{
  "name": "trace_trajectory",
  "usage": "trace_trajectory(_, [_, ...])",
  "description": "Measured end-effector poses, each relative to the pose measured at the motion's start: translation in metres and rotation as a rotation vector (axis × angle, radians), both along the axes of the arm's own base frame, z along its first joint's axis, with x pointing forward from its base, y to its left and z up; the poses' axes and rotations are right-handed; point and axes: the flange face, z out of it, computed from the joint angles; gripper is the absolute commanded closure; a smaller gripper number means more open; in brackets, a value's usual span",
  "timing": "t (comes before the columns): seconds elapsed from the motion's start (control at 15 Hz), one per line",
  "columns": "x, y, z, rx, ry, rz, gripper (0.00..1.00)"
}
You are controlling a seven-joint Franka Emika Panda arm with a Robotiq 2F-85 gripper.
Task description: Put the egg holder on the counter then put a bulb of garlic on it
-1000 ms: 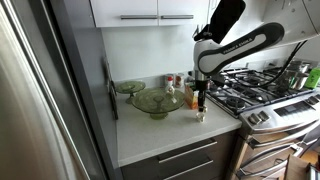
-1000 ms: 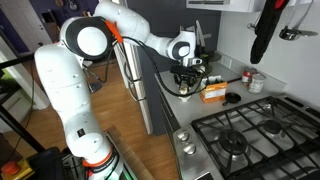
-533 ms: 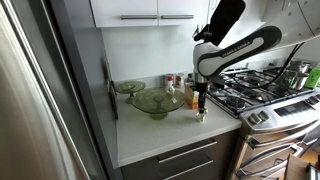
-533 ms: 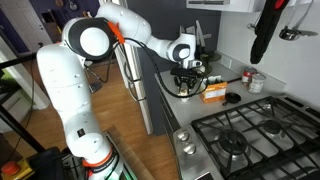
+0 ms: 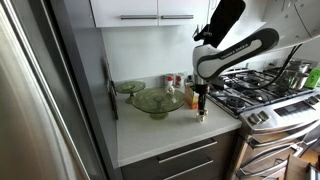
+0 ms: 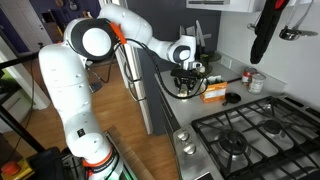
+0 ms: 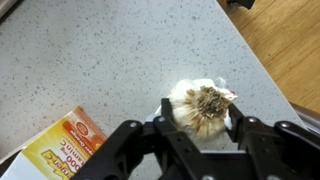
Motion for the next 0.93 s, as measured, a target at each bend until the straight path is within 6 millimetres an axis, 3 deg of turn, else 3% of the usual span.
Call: trace_trajectory(0.93, [0.0023,0.0002,-0.008,0.0,0.001,0.001,0.73])
